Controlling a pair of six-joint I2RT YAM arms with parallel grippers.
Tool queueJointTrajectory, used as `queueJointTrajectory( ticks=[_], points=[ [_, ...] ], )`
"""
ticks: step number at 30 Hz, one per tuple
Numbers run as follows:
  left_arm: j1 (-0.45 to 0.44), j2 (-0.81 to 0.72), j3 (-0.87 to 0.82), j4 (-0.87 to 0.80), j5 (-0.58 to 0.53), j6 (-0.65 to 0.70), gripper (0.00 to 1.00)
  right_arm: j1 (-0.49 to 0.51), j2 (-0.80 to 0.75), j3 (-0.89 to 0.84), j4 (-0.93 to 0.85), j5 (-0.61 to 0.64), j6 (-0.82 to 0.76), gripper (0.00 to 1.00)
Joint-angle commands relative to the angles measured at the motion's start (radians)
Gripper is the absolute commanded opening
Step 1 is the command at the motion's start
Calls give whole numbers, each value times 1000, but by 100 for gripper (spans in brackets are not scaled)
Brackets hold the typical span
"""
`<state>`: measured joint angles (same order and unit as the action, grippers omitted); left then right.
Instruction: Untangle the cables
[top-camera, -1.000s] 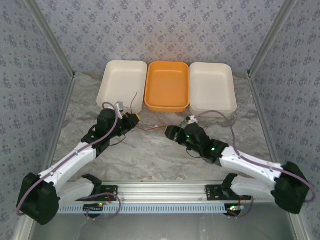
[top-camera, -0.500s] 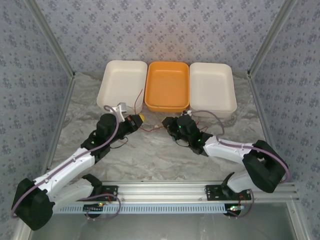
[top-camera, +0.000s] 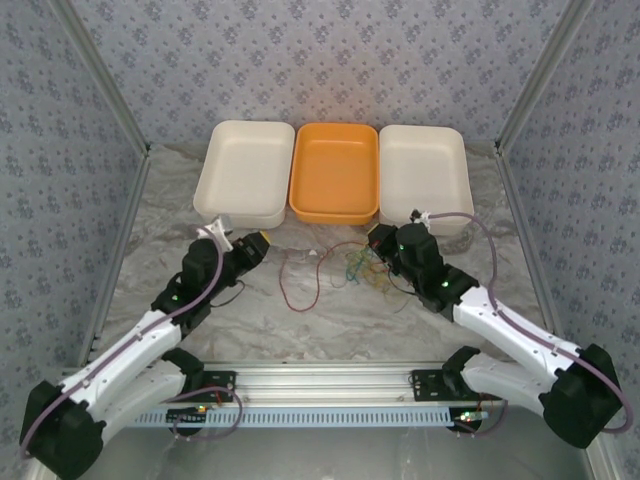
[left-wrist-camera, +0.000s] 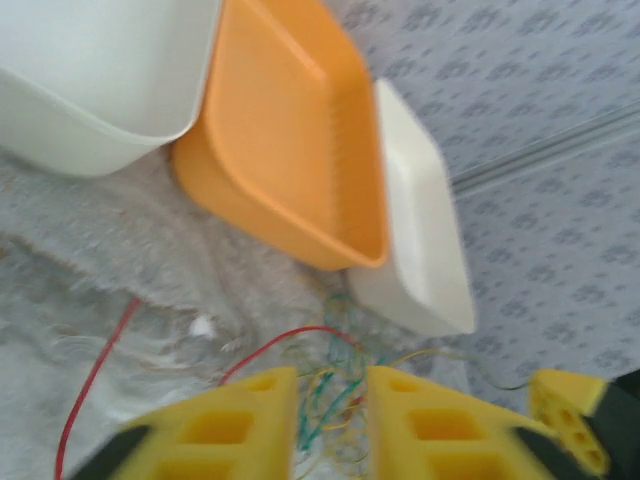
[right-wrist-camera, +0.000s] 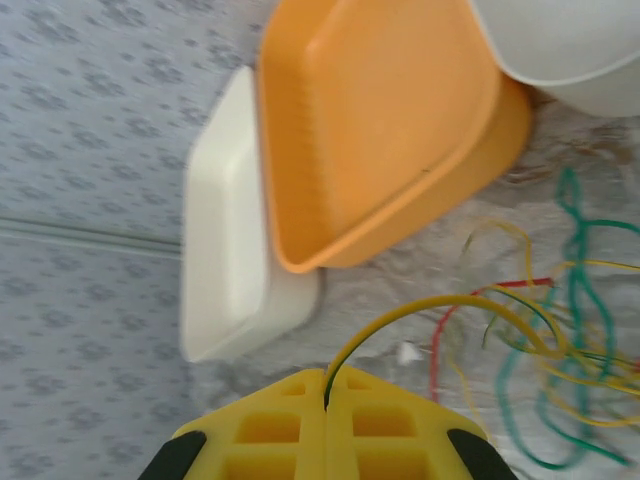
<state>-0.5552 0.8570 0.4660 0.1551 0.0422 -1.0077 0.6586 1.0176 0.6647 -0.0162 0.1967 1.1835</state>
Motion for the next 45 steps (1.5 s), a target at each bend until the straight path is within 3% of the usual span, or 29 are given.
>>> queueJointTrajectory(
  ticks=[1,6,10,12,17,21,25,30,39,42,45],
  points=[
    [4,40,-34,50,-21,-22,17,-13,44,32,-141,32,-109,0],
    [3,51,-14,-80,-42,-26,27,-46,105,50,-180,18,-160,0],
    [-18,52,77,-436,-100,-41,42,-58,120,92,-288,90,-219,0],
    [-40,24,65,-527,-133,-91,47,-74,117,102,-345,125,-245,0],
    [-111,-36,-68,-458,-182,-229,54,-137,68,69,-432,186,-296,0],
    [-135,102,-58,-366,-147,-262,54,-180,46,42,-439,163,-340,0],
    [-234,264,-7,-349,-186,-366,54,-180,50,42,-439,136,-370,0],
    [-346,406,44,-334,-284,-494,50,-166,41,31,-423,128,-375,0],
    [-340,635,137,-331,-381,-542,39,-135,23,16,-399,114,-370,0],
    [-320,699,148,-316,-387,-544,23,-137,16,13,-411,130,-380,0],
    [-316,654,107,-315,-478,-577,5,-174,13,10,-438,137,-412,0]
  ],
)
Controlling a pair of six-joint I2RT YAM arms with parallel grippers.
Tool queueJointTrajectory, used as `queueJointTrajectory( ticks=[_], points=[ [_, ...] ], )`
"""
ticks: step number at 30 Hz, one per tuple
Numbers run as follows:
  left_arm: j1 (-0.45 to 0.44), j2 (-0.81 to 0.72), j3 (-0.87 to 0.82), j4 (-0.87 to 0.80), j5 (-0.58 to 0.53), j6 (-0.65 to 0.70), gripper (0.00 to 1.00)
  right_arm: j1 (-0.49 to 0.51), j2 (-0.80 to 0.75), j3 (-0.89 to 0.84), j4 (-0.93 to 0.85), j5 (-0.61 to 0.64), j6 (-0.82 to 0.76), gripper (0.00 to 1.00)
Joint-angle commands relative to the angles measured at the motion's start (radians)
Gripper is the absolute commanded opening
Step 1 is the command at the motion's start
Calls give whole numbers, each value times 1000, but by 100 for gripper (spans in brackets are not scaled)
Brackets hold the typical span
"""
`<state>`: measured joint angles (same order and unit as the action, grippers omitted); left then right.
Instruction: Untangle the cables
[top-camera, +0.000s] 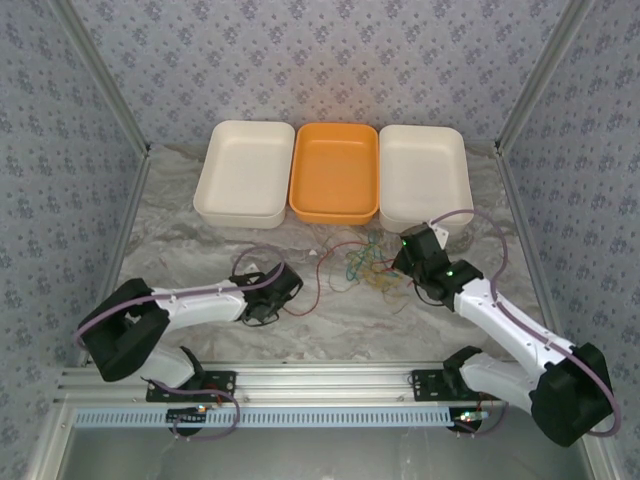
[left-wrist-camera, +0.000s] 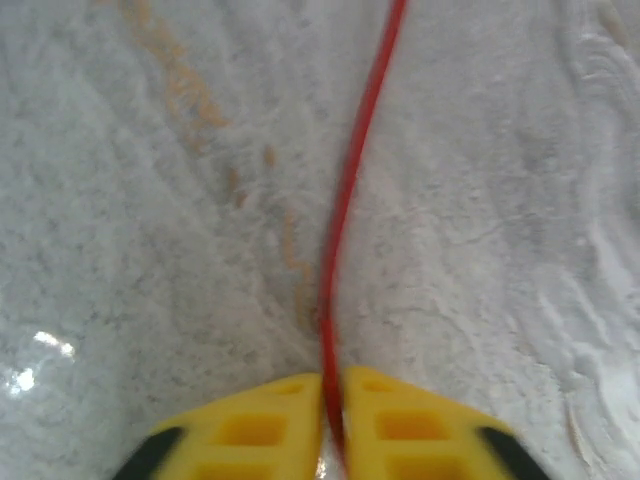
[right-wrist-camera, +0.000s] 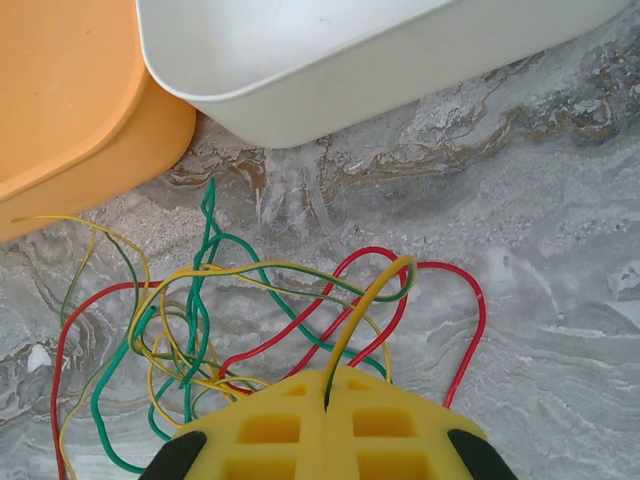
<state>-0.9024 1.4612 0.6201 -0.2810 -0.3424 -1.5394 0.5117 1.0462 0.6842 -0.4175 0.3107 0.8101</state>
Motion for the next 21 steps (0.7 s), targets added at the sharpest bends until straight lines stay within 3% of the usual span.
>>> queueJointTrajectory(
  ticks=[1,6,10,14,18,21],
  points=[
    [32,10,-61,111,-128,-41,3,-53,-19,-14,-40,15,-53,0],
    [81,-330,-87,0,-276,114,0,-252,-20,-36,14,-171,-159,0],
    [175,-577,-90,-32,-235,304,0,-292,64,-10,5,-207,-172,0],
    [273,-766,-98,19,-70,479,0,-271,149,3,41,-259,-168,0],
    [319,-833,-60,65,93,580,0,-184,149,24,26,-205,-142,29],
    [320,-839,-27,73,141,604,0,-103,42,19,0,-135,-85,43]
  ],
)
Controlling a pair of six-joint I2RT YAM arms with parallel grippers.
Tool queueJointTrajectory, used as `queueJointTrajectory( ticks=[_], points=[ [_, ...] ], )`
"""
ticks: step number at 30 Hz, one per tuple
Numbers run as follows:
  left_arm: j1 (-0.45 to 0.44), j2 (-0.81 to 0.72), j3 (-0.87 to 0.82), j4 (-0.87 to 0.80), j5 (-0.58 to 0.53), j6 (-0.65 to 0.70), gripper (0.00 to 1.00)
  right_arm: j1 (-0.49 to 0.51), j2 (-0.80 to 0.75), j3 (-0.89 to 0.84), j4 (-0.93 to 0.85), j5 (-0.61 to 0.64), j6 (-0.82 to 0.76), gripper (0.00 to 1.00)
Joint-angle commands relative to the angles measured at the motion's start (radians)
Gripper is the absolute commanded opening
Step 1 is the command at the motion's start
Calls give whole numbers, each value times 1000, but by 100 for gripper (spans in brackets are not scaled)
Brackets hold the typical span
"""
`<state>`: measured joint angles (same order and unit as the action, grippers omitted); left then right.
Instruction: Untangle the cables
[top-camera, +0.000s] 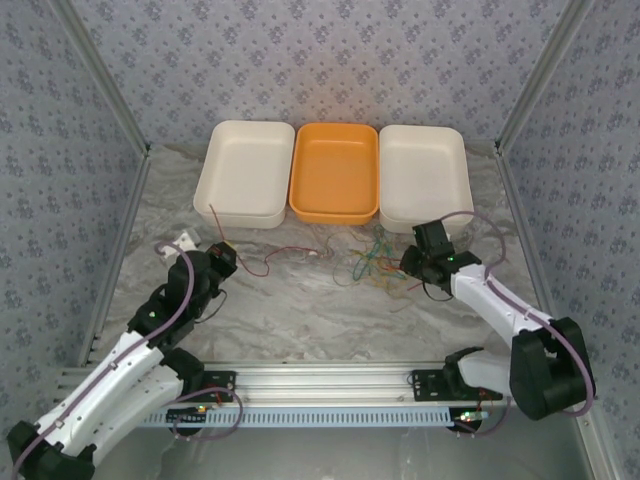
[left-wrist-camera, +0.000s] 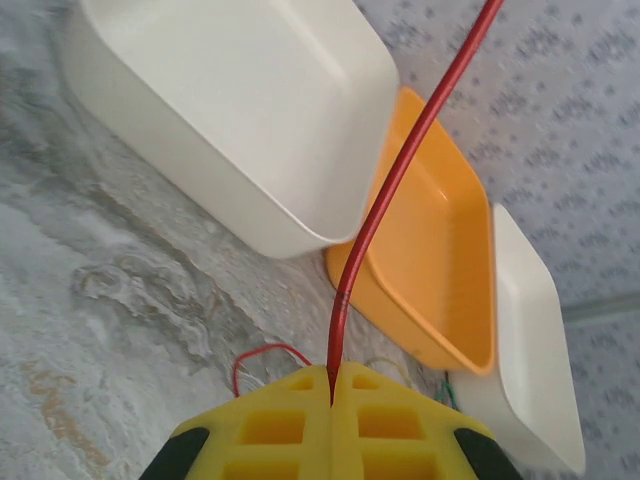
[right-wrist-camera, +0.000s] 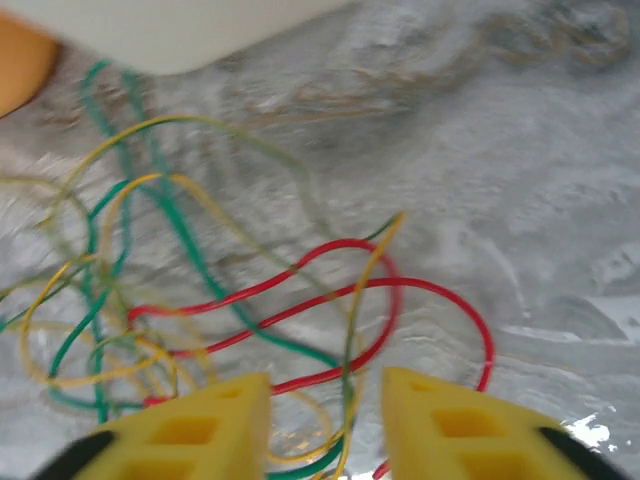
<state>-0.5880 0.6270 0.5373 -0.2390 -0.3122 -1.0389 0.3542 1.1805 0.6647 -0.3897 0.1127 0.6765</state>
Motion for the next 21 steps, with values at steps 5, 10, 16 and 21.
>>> queueJointTrajectory(
  ticks=[5,10,16,21],
  points=[
    [6,-3,65,9,148,94,0,250,-287,27,-34,176,220,53],
    [5,-45,37,149,263,105,0,362,-223,10,140,91,413,61],
    [4,-49,94,208,319,122,0,427,-47,-9,472,-41,657,76],
    [4,-52,118,233,332,141,0,506,78,26,565,-32,953,88]
  ],
)
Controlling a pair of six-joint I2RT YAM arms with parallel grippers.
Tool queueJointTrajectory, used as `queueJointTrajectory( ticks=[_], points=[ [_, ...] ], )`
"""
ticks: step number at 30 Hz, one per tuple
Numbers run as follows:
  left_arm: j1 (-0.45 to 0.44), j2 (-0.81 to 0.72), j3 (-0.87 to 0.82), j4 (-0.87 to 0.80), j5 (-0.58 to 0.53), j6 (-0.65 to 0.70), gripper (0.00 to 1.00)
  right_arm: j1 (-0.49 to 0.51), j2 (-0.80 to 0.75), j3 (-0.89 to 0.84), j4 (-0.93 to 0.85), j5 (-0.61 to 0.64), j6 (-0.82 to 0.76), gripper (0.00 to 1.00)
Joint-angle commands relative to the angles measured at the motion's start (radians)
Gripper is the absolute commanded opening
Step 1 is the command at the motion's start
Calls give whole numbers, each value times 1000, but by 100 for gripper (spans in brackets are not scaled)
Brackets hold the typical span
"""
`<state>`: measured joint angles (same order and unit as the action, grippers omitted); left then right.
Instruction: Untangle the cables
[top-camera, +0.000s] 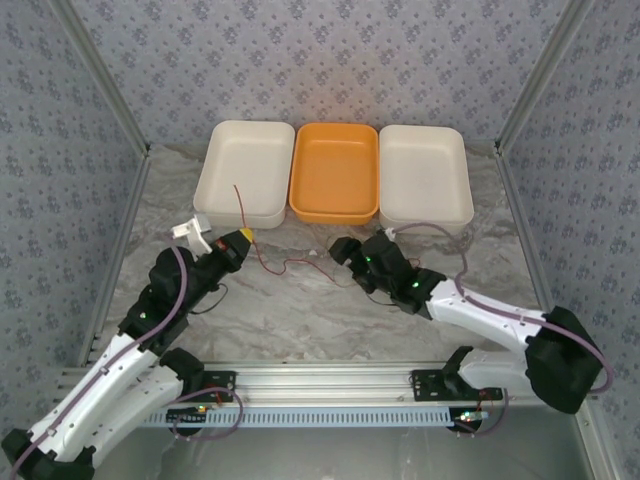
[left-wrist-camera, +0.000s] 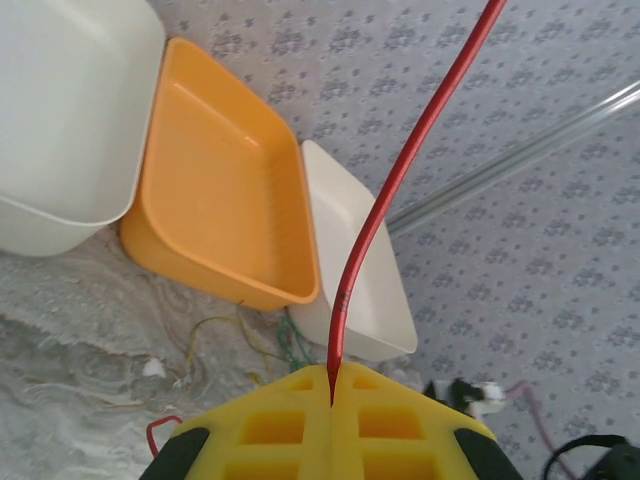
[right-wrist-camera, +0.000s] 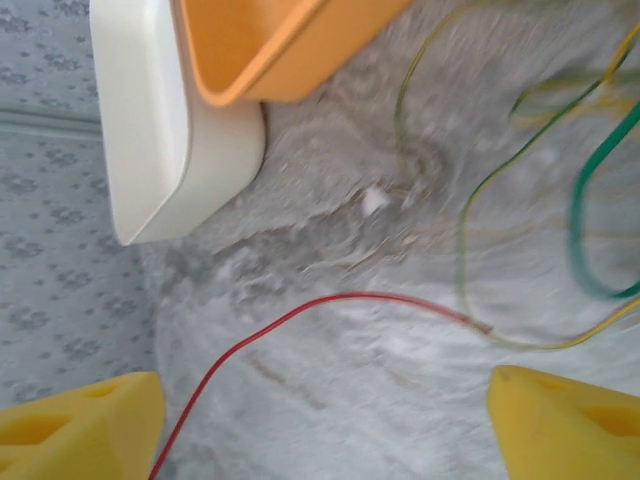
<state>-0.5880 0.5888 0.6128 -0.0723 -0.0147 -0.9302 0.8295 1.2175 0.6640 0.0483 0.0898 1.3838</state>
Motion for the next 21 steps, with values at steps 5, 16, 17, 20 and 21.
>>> queueJointTrajectory(
  ticks=[5,16,17,20,21],
  points=[
    [5,-16,45,110,57,22,0,61,210,6,403,-48,492,89],
    [2,-95,38,114,59,-10,0,30,535,98,675,-71,707,70],
    [2,-112,43,96,52,-10,0,22,561,102,699,-74,716,56],
    [1,-176,68,4,-12,3,0,12,605,95,777,-59,744,4],
    [2,-204,79,-44,-54,6,0,10,607,100,777,-61,745,0]
  ],
)
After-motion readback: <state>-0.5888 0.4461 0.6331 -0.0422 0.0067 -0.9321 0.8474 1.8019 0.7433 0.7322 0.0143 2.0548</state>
